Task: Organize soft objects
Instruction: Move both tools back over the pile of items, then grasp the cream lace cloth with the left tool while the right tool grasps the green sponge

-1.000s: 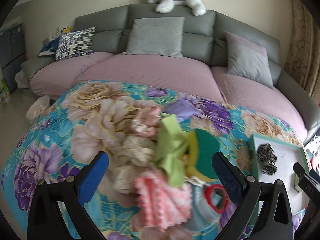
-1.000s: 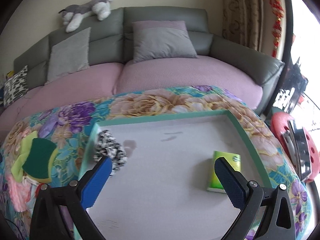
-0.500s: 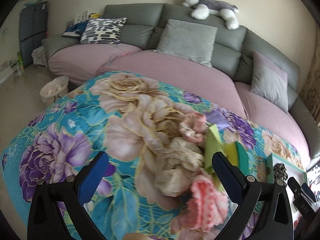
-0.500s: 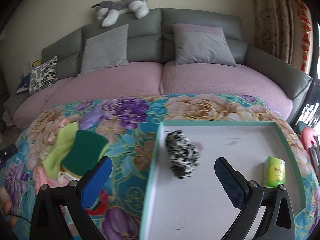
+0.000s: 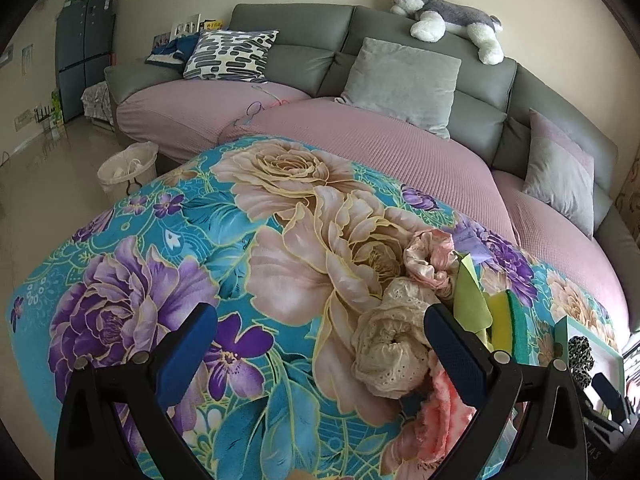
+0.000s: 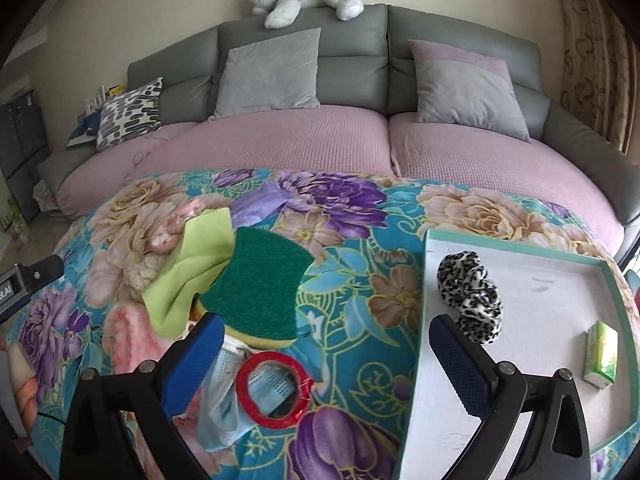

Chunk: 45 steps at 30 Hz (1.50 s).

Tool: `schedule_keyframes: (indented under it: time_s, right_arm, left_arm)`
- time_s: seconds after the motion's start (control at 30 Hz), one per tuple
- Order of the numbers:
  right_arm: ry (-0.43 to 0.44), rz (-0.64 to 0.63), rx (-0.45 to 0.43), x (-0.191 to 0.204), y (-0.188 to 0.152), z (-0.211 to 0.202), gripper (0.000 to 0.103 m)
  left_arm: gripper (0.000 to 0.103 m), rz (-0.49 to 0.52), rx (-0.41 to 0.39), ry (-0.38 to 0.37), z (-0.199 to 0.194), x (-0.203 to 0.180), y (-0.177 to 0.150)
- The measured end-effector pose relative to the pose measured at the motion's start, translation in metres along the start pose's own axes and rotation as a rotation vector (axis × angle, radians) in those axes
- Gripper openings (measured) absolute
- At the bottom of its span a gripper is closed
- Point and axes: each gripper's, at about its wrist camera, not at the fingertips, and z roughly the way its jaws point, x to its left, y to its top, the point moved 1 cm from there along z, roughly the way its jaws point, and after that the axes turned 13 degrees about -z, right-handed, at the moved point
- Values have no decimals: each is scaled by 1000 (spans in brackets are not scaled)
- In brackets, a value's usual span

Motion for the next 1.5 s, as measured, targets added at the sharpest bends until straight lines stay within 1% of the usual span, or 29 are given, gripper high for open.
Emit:
schedule_keyframes:
  time_s: [0.17,0.27,0.33,0.47,0.53,0.6,0.73,0.77,0.83,0.9,1.0,1.13,1.17,1.2,1.33,1.4,1.43,1.5]
  right_arm:
    - [3,11,31,0,-2,5,103]
    - [11,9,31,0,-2,6,103]
    - [14,2,32,1,-1,8,103]
    - [23,-10,32,4,2,11,103]
    - [31,-15,38,6,4,14,103]
    - [28,-22,42,8,5,16,103]
    - [25,-33,45,9,11,19,103]
    - [28,-36,42,9,12,20,103]
    - [30,-38,43,9,16,23,103]
    - [42,-35,50,9,19,27,103]
    - [60,-35,59,11,25,34,103]
    - [88,-40,58,16,30,42,103]
    - [89,-43,58,18,31,43,103]
    - [90,-46,60,19,31,44,103]
    - [94,-39,74,18,28,48,103]
    - [95,-31,72,17,28,48,103]
    - [96,-29,72,16,28,48,103]
    - [100,-26,73,16,27,49,103]
  left_arm:
    - [103,-6,16,0,10,0,-2]
    - [103,-10,12,-17,14,-3,-1]
    - [103,-17,-11,-34,17,-5,-1]
    - [103,-23,3,-49,30,-8,-1]
    - [103,-25,33,-54,39,-10,-3]
    - [103,-6,73,-62,49,-14,-5]
    - [103,25,95,-34,61,-24,-6]
    - [103,24,118,-33,67,-26,-6]
    - [103,17,139,-45,72,-27,-7]
    - [103,19,174,-57,78,-31,-10]
    - [103,20,226,-56,89,-34,-15]
    - [101,16,268,-66,98,-35,-22]
    - [98,17,281,-70,99,-35,-23]
    - [93,17,289,-72,100,-36,-24]
    - [84,25,307,-87,101,-38,-27]
    - [73,27,322,-108,101,-39,-29]
    - [70,26,327,-115,101,-39,-29]
    - [55,22,341,-140,100,-40,-31]
